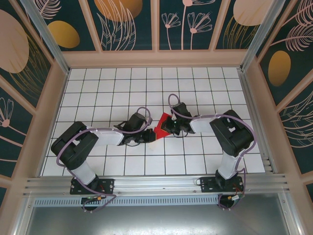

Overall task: Fold a paper plane with a square sheet of paper (pick it up from the middle)
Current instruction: Fourth fold the wing at the center of the table.

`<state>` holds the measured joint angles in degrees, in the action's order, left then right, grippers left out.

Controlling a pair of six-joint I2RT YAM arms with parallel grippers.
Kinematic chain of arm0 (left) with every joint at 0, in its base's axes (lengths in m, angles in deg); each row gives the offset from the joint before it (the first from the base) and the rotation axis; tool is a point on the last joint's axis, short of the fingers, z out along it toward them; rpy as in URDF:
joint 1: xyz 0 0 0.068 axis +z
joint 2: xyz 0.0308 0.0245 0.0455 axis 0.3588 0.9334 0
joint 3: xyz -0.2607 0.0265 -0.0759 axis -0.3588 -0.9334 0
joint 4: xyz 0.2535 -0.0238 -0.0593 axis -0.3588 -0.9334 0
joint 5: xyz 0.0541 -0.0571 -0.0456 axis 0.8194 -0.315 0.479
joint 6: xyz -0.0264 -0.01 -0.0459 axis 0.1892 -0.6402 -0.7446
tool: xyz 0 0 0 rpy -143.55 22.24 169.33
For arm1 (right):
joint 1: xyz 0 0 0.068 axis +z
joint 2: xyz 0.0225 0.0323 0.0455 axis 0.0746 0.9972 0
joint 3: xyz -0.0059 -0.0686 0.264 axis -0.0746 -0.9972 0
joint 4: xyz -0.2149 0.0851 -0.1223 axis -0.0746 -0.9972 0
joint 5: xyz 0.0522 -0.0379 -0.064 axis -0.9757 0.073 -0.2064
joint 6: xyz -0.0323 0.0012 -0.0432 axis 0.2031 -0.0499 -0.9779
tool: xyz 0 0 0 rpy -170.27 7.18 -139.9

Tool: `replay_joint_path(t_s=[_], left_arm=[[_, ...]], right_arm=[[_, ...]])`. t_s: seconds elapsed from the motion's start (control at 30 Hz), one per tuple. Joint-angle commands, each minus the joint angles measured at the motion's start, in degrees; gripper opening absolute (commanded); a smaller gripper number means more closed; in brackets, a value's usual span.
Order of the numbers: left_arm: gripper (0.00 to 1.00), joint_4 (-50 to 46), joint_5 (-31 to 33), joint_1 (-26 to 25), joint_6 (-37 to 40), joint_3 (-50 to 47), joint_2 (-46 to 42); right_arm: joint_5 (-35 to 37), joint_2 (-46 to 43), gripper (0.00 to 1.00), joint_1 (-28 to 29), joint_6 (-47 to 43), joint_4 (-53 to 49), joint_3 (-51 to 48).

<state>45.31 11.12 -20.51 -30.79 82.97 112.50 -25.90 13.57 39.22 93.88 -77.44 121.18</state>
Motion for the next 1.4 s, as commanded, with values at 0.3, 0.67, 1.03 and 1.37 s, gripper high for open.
replay_joint_path(t_s=[0.3,0.67,1.03,1.37], left_arm=[[0.09,-2.0,2.0,0.3,-0.4,-2.4,0.7],[0.08,1.8,-2.9,2.0,-2.2,-6.5,-2.6],[0.09,4.3,-6.4,3.0,-1.1,0.9,-0.7],[0.09,2.5,-7.3,3.0,-0.1,2.3,4.6]], right_arm=[[6.0,5.5,0.05,0.8,-0.6,-9.3,-2.2],[6.2,5.5,0.05,0.9,-0.7,-9.9,-2.4],[6.1,5.6,0.05,1.0,-0.5,-9.6,-2.6],[5.9,6.3,0.05,1.2,-0.4,-10.0,-2.2]])
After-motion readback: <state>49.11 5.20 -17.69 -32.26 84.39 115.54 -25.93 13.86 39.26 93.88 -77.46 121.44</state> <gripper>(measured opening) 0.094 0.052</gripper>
